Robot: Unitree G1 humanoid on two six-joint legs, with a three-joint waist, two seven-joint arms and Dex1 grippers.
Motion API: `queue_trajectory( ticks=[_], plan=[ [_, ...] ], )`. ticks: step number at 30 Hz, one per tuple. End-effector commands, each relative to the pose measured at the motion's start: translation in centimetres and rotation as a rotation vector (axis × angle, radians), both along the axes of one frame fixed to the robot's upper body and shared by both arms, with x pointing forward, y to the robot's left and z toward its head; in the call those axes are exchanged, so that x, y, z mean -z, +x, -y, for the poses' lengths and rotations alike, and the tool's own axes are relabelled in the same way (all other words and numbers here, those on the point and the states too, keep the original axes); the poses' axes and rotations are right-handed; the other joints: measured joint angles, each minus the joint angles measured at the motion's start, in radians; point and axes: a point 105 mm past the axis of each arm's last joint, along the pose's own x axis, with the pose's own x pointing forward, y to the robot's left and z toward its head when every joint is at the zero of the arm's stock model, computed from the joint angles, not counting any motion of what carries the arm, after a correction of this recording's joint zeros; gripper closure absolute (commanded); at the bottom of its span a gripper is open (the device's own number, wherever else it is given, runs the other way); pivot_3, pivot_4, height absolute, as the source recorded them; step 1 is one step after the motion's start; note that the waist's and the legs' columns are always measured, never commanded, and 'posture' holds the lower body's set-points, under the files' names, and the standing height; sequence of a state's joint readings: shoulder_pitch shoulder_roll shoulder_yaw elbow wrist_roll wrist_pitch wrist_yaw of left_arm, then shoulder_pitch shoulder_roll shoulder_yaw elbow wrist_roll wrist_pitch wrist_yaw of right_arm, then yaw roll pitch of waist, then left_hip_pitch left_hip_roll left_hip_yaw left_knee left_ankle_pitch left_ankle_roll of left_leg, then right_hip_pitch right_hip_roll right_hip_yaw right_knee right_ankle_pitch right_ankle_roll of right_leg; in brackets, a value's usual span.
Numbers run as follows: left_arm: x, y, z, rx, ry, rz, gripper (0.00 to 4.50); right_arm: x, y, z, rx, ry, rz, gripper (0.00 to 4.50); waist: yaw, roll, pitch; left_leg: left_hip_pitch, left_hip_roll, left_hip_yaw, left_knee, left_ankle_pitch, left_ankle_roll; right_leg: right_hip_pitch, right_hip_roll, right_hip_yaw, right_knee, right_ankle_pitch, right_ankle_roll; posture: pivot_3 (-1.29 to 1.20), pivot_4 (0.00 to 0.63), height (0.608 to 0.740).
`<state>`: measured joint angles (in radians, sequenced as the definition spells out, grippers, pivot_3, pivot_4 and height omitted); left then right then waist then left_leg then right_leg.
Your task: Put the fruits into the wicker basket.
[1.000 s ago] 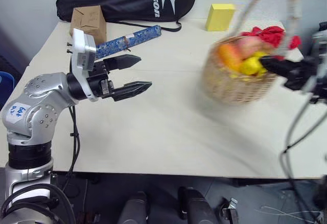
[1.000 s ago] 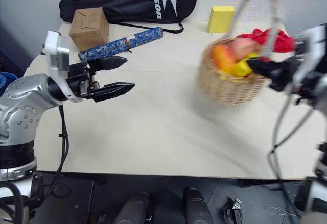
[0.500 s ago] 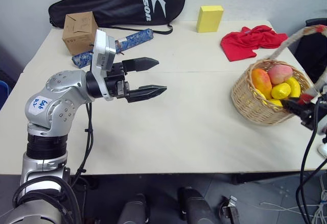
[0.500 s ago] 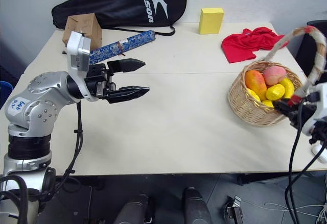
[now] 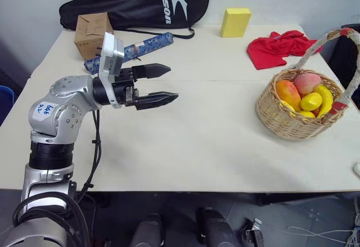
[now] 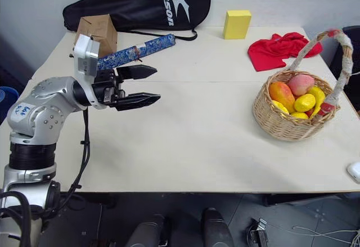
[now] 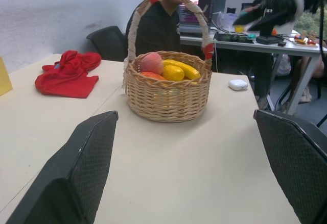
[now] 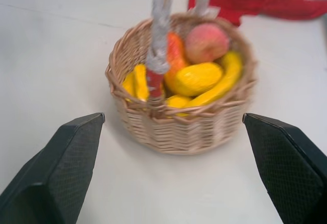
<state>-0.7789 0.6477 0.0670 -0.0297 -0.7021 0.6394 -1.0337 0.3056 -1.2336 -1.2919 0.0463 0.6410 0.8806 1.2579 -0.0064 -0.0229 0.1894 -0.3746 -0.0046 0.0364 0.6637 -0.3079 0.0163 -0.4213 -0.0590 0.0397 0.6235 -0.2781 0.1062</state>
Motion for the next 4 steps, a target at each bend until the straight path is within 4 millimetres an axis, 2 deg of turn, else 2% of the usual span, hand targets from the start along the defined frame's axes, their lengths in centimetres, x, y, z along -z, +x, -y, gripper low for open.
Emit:
queue_trajectory(
  ticks=[1, 4],
  plan=[
    [-1.41, 0.05, -0.69, -0.017, -0.009, 0.073, 0.0, -1.59, -0.99, 0.76, 0.0, -0.025, 0.042, 0.02, -0.003, -0.001, 0.001, 0.004, 0.001, 0.0, 0.0, -0.002, 0.0, 0.004, 0.0, -0.001, -0.002, 0.0, 0.0, 0.0, 0.15, 0.74],
    [-0.94, 0.22, -0.5, -0.02, 0.01, 0.088, 0.0, -1.73, -0.74, 0.66, -0.021, -0.004, 0.053, 0.02, -0.004, -0.001, 0.001, 0.007, 0.002, -0.001, 0.0, -0.005, 0.001, 0.009, -0.002, -0.001, -0.005, 0.0, 0.0, 0.0, 0.15, 0.74]
  ],
)
